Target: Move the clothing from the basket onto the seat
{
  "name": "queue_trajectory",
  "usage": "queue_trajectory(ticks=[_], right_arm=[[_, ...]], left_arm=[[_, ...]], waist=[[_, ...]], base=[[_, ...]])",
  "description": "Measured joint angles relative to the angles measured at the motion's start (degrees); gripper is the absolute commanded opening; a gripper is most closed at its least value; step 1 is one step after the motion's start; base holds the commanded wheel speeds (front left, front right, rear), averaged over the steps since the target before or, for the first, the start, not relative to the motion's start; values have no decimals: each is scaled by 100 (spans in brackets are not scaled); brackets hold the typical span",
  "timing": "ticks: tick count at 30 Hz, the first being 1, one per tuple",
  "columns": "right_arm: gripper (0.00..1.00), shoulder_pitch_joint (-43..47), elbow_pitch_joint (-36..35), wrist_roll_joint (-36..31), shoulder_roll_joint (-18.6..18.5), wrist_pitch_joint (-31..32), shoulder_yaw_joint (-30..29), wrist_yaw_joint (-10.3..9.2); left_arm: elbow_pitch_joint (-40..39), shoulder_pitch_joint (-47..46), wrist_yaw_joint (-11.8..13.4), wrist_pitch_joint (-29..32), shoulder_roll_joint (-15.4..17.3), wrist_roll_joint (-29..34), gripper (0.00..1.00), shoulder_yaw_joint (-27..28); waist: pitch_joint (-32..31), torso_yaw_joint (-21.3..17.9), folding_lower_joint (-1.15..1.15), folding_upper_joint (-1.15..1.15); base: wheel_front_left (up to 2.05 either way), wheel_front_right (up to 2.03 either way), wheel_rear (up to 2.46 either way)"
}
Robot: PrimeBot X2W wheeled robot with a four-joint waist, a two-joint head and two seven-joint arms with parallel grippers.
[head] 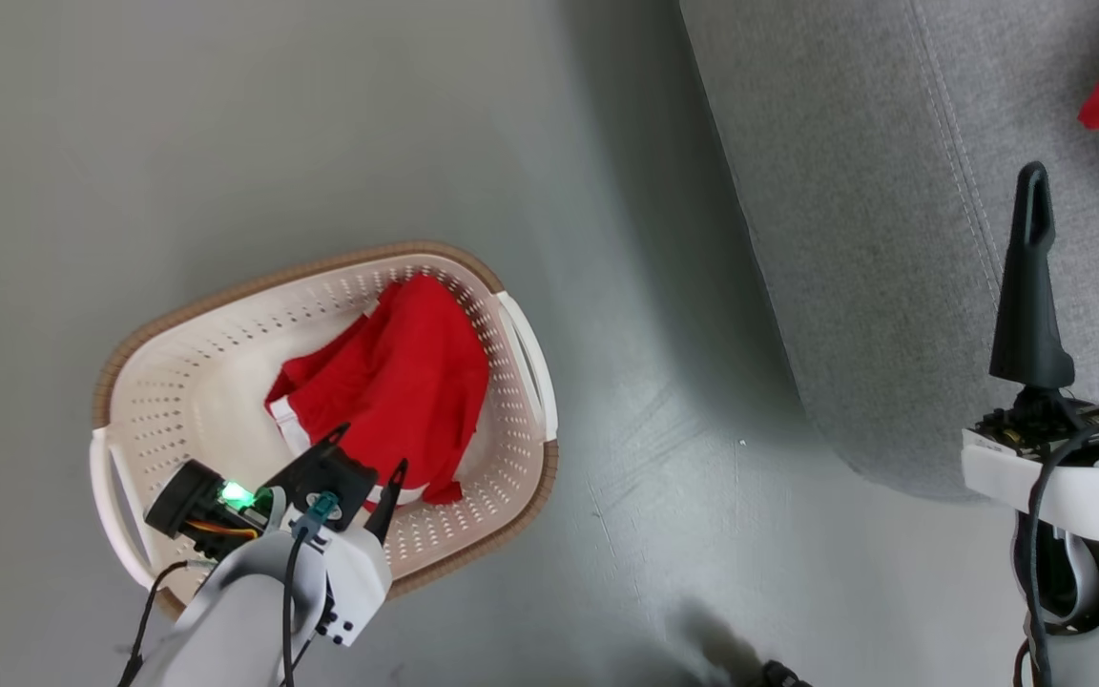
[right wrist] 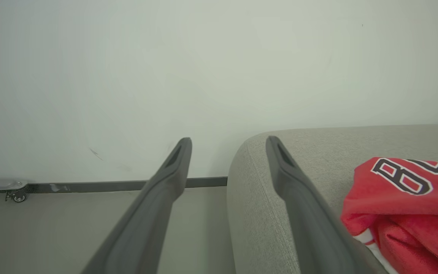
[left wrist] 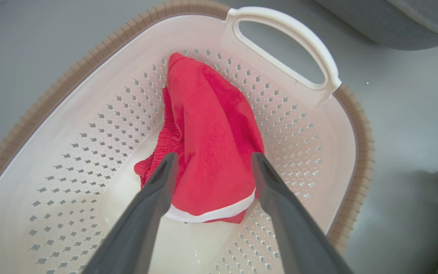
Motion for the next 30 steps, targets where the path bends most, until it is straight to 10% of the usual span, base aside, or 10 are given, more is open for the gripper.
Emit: queue_trajectory(ticks=[30], right_arm=[[100,-533,-140,372,3,-14,221,0]], left_arm=[[883,-1060,364,300,292,178,100,205]], waist=[[1184,-648,0,0]], base=[[0,0,0]])
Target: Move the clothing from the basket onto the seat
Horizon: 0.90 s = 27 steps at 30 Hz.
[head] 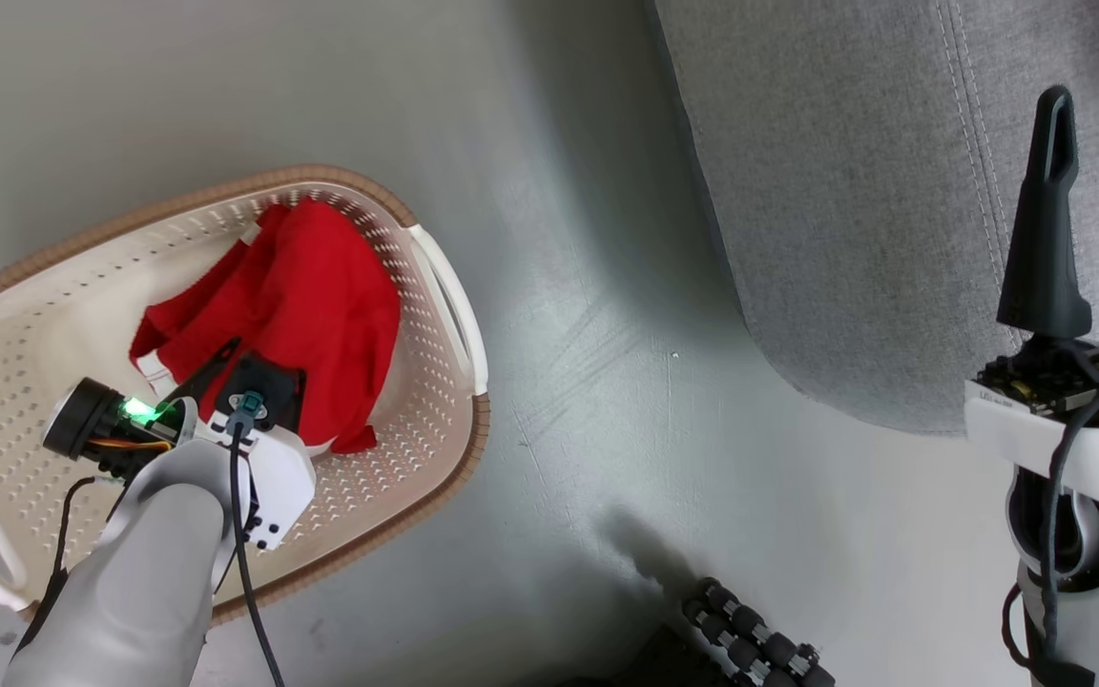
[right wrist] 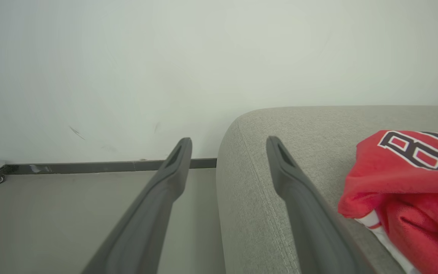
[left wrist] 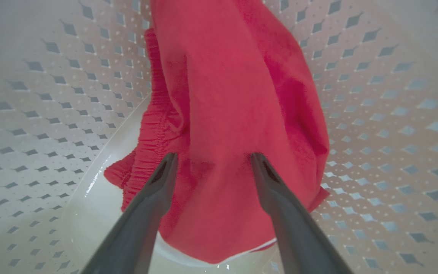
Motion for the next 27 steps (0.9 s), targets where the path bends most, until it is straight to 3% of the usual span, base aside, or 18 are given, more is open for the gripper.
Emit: queue_trajectory(ticks=[5,6,7,8,9,27], right_arm=[[100,-101,1,51,0,-1,37,0],[100,-137,0,88,0,-1,49,0],[100,-166,0,103,0,-1,60,0],[100,-193,0,126,1,-1,75,0],[100,-226,5,141,1,-1,94,0],[100,-386,170,141,2,-1,-30,0]], left_arm=[[19,-94,-1,-7,-35,-9,99,-4],[20,-126,-1,-13,-46,-9,53,-5],[22,-157,-1,-32,-48,-7,34,-13],[24,-182,-1,-34,-47,-7,5,-14],[33,-194,-1,-57,-38,-7,0,-13],[33,-252,-3,-416,-54,34,0,-143]], waist=[[129,-79,0,0],[151,-93,0,0],[171,-106,0,0],[189,-121,0,0],[204,-136,0,0],[17,-61,0,0]], base=[[0,0,0],[0,0,0],[0,0,0],[0,0,0],[0,0,0],[0,0,0]])
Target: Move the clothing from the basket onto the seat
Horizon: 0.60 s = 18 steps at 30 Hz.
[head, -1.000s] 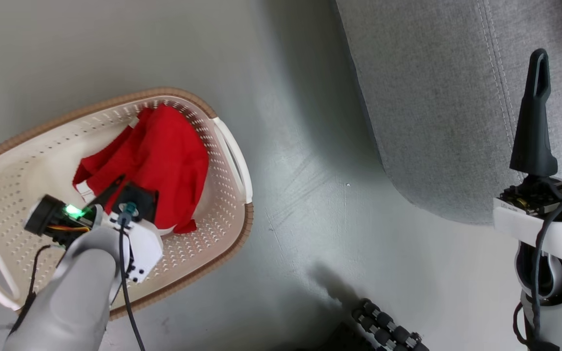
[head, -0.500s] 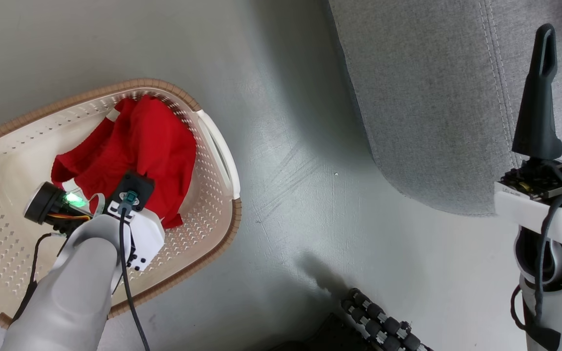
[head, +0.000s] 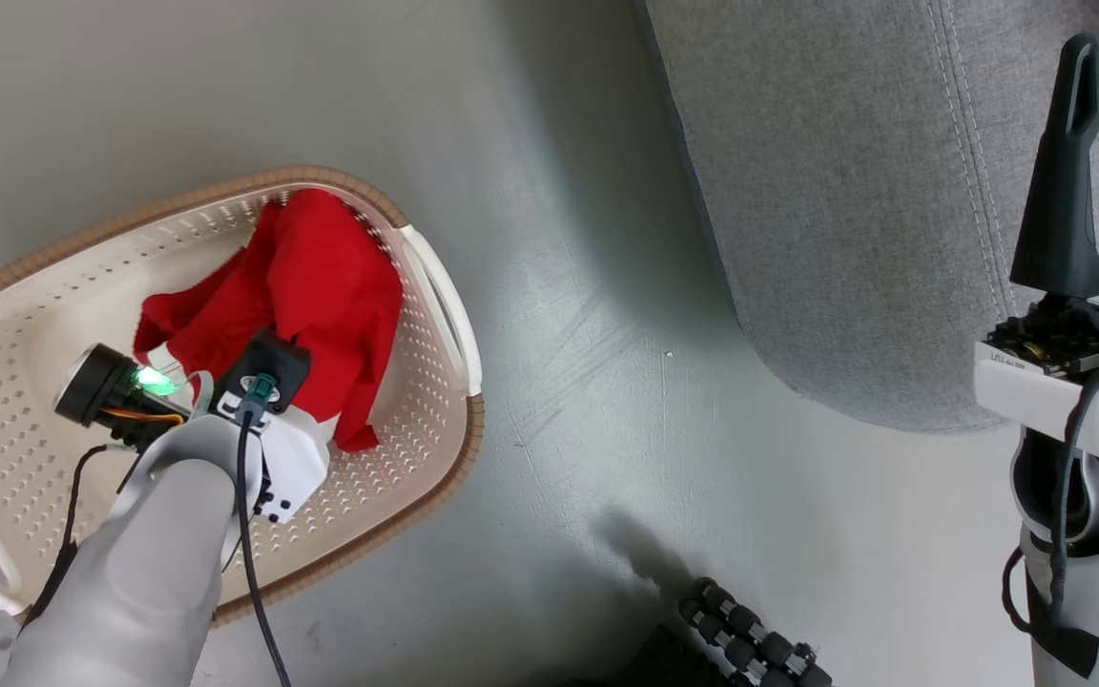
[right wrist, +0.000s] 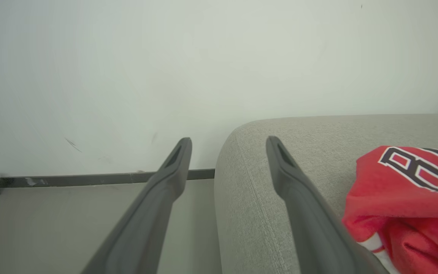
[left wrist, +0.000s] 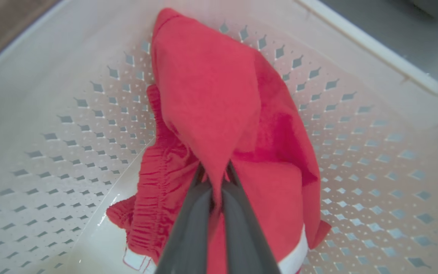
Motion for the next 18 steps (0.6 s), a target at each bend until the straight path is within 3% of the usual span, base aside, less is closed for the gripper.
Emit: queue_trajectory(ticks=[18], right_arm=[[100,-114,135,-60,-1,0,-5,0]], left_arm=[[-611,72,22,-145,146,97,0,-53]], waist=[[-435,302,0,0]], base=[[0,0,0]])
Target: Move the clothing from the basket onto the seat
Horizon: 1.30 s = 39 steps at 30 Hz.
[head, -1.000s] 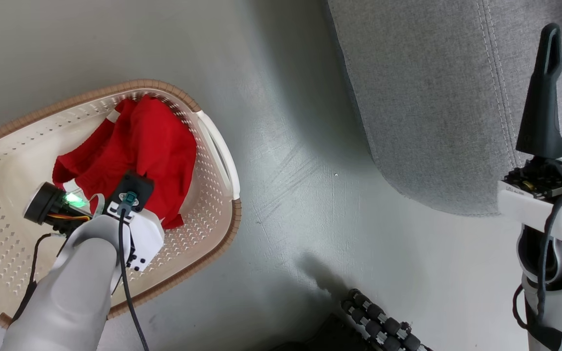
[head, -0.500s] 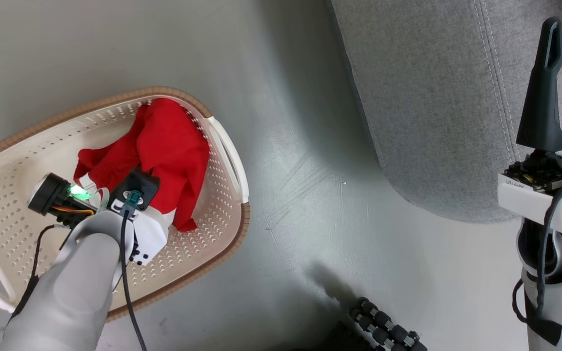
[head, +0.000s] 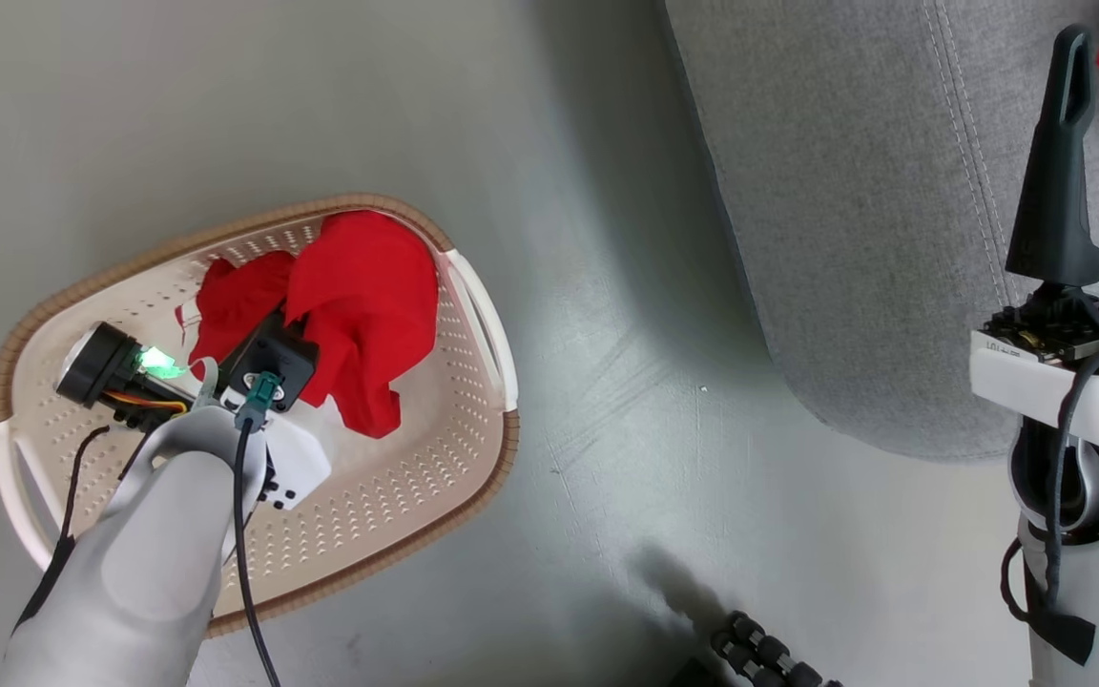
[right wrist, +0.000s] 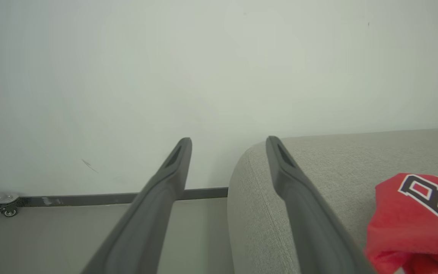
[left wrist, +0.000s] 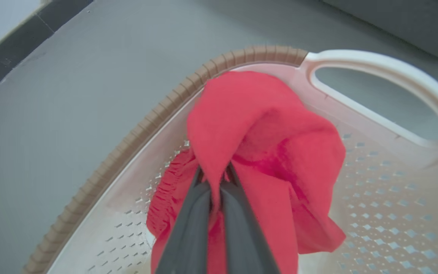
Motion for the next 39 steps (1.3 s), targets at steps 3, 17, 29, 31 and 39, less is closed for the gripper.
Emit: queue_trajectory(ticks=[3,17,29,31,39], right_arm=[[100,0,36,-11,-1,0,-2,0],[100,5,175,-304,-5,0,-5,0],[100,36,331,-531,-10,-1,3,0],[100,65,394,-591,-12,-1,23,0],[100,266,750,-790,-13,-1,60,0]], left_arm=[[-162,107,52,-1,-2,-41,0,25],[-1555,573,283,-2,62,-467,0,396],[-2451,1020,486,-2,188,-877,0,861],[-2585,1106,510,-3,186,-905,0,906],[-3080,1393,535,-3,213,-984,0,1025]], waist=[[-92,60,0,0],[-591,368,0,0],[-1058,598,0,0],[-1143,633,0,0],[-1512,764,0,0]], base=[[0,0,0],[0,0,0],[0,0,0],[0,0,0],[0,0,0]])
